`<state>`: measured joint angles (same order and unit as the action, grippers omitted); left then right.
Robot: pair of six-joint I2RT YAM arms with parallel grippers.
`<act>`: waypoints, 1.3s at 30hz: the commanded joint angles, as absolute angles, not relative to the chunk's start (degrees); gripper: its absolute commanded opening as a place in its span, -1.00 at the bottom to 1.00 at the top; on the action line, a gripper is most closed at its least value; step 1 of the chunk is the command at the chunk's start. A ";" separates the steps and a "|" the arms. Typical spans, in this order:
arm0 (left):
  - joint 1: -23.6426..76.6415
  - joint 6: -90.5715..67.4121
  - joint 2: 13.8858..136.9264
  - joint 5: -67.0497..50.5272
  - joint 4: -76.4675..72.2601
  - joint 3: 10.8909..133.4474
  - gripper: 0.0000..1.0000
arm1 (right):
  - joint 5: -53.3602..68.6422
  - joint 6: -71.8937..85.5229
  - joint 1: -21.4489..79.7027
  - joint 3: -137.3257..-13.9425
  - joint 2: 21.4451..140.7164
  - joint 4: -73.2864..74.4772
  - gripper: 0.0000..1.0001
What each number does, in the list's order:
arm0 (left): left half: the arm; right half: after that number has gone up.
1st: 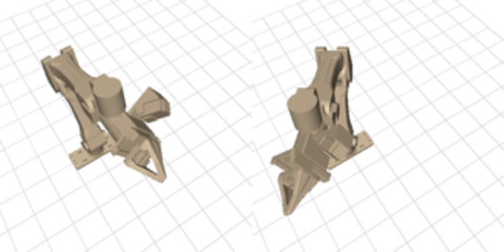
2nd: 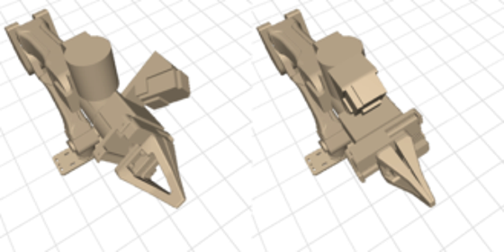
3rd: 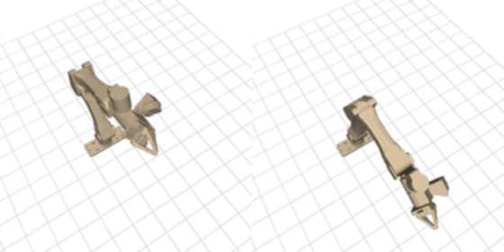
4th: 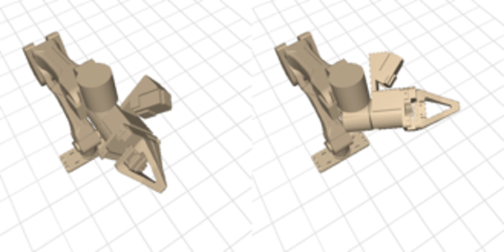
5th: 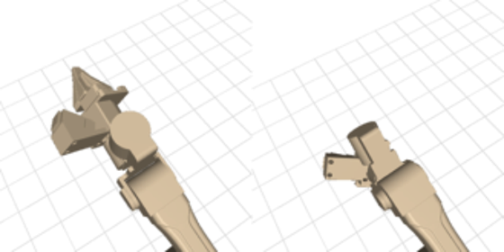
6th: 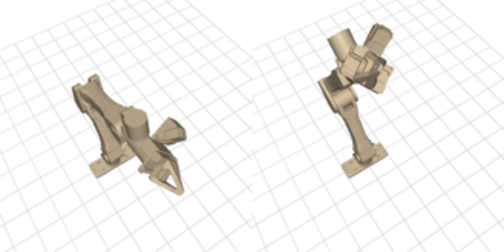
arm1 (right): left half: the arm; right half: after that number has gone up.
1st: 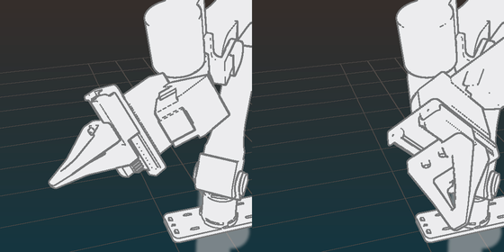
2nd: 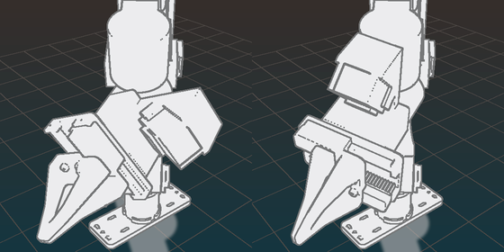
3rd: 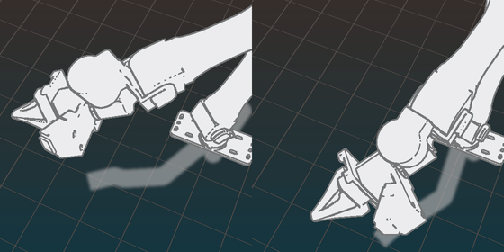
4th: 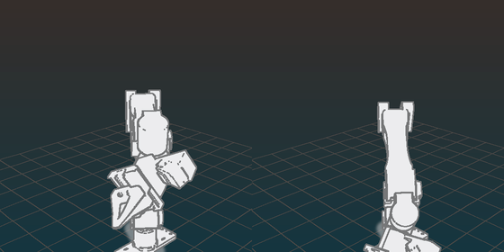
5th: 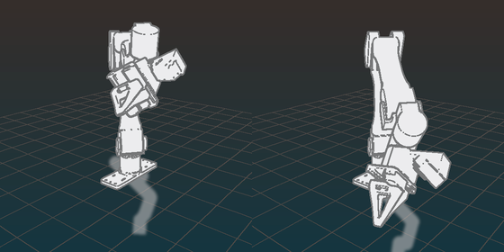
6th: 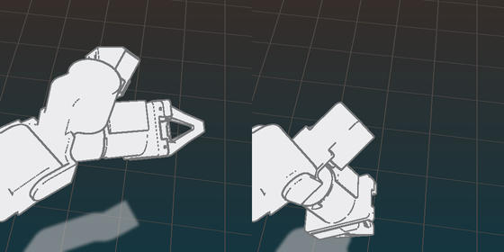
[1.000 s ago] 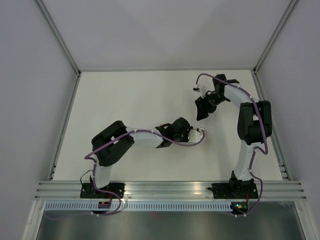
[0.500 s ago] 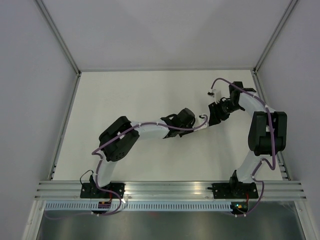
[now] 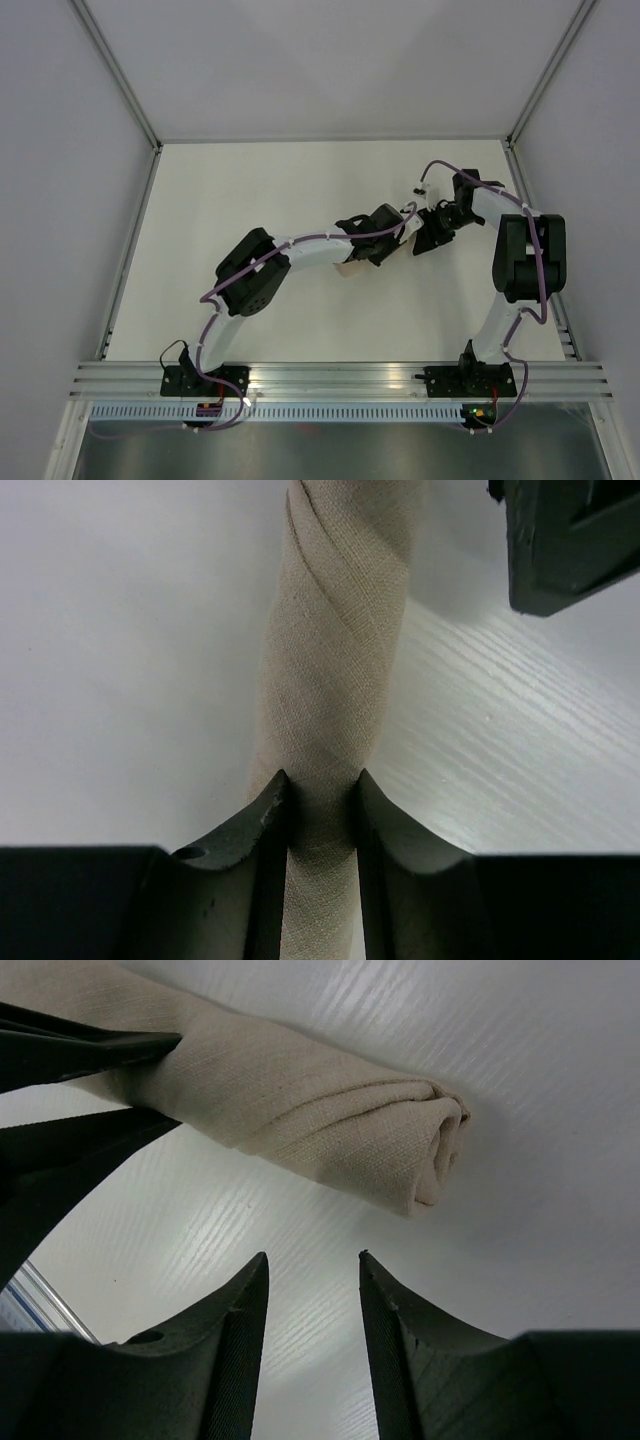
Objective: Fold the napkin, place the utensils inside, and roll it up
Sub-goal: Roll the napkin at the center of the board.
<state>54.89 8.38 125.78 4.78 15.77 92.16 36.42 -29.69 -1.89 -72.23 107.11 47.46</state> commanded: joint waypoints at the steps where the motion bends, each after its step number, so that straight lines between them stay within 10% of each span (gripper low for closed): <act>1: 55.20 -4.38 132.36 2.11 27.33 92.63 -0.34 | 36.56 -25.23 -1.85 -73.04 109.68 44.91 -0.07; 39: 54.93 -42.19 135.27 -3.51 20.66 94.48 -0.12 | 26.10 -17.67 7.03 -89.82 125.24 41.66 -0.14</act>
<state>53.63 -38.30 130.54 2.44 15.66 98.39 29.85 -20.05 5.54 -89.10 122.13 44.14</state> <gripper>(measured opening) 0.440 0.426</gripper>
